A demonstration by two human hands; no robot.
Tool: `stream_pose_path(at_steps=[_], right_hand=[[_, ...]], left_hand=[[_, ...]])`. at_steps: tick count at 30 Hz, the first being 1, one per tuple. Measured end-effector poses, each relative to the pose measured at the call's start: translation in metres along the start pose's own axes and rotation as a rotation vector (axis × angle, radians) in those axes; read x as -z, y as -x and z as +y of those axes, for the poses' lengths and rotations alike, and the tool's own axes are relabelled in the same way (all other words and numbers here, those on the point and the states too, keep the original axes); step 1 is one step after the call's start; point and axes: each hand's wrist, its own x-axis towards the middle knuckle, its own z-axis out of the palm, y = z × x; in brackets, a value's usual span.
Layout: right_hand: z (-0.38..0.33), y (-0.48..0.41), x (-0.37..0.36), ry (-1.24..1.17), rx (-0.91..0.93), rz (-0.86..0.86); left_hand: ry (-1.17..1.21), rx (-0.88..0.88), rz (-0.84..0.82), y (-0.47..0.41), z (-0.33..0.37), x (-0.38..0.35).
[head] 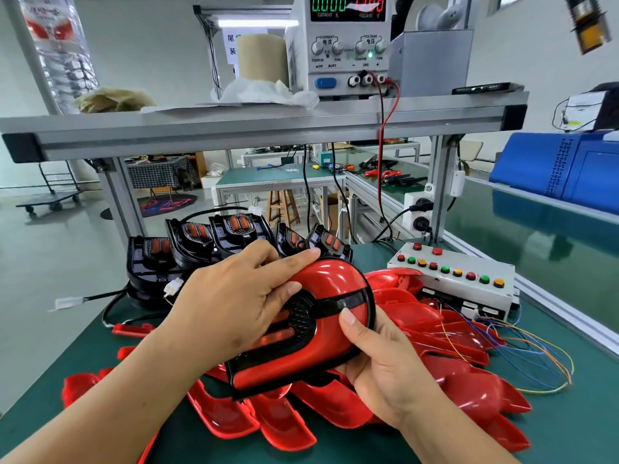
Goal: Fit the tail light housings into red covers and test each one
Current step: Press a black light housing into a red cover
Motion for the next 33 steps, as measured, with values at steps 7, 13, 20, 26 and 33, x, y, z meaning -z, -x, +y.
stream_pose_path(at_steps=[7, 13, 20, 26, 33], right_hand=[[-0.006, -0.002, 0.001, 0.002, 0.045, 0.03], [-0.006, -0.002, 0.003, -0.051, 0.015, 0.026], [-0.006, -0.004, -0.001, -0.19, 0.002, 0.101], [-0.009, -0.006, 0.001, -0.251, 0.04, 0.203], [-0.009, -0.006, 0.001, -0.289, 0.072, 0.185]], left_hand=[[0.043, -0.008, -0.051, 0.001, -0.011, 0.005], [-0.004, -0.034, -0.062, -0.006, -0.009, 0.006], [-0.107, -0.113, 0.07, -0.004, 0.011, -0.007], [0.113, -0.074, 0.159, -0.001, 0.016, -0.013], [0.642, 0.153, 0.492, 0.032, 0.005, -0.036]])
